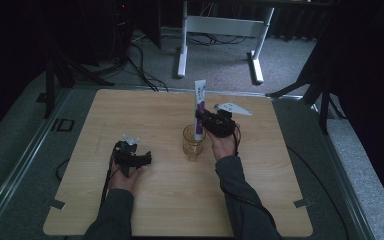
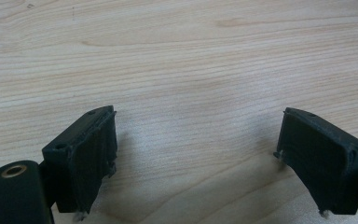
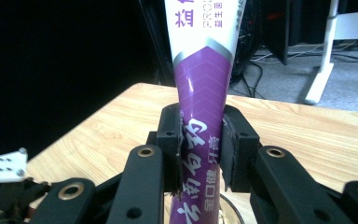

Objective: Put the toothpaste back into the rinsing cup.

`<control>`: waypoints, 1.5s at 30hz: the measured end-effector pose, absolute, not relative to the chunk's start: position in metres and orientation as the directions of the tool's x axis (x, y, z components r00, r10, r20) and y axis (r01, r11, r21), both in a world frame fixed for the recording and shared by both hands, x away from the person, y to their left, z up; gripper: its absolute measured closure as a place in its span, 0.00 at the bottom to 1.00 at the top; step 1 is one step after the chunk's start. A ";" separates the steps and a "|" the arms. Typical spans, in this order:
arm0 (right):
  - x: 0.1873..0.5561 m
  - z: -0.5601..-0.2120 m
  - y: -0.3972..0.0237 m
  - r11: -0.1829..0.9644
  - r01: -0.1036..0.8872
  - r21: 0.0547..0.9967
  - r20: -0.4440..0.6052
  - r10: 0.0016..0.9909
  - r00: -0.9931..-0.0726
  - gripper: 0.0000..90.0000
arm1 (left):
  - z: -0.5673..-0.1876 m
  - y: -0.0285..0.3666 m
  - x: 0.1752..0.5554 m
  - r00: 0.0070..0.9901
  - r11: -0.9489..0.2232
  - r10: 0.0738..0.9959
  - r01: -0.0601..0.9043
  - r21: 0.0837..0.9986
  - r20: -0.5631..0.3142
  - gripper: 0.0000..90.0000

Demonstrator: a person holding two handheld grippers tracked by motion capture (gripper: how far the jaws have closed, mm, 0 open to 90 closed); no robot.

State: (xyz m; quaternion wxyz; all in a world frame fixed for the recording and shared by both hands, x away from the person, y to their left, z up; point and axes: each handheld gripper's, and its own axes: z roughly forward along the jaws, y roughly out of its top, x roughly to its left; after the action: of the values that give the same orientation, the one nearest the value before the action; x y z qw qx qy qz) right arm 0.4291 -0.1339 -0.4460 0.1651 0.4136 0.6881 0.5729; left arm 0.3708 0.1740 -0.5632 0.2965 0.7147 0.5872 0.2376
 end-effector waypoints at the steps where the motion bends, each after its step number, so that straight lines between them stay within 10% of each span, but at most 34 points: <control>1: 0.429 -0.447 -0.134 0.007 0.379 0.925 0.242 0.759 -0.604 0.80 | -0.563 0.174 0.371 0.198 -0.135 0.980 0.698 0.703 -0.008 0.14; 45: 0.407 -0.480 -0.132 0.125 0.374 0.919 0.165 0.739 -0.653 0.65 | -0.563 0.173 0.371 0.200 -0.136 0.980 0.696 0.705 -0.008 0.14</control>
State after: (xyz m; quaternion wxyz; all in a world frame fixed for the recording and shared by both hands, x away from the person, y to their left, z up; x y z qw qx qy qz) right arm 0.4067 -0.1317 -0.4797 0.1686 0.3808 0.7307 0.5409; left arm 0.3706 0.1733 -0.5633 0.2977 0.7151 0.5858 0.2385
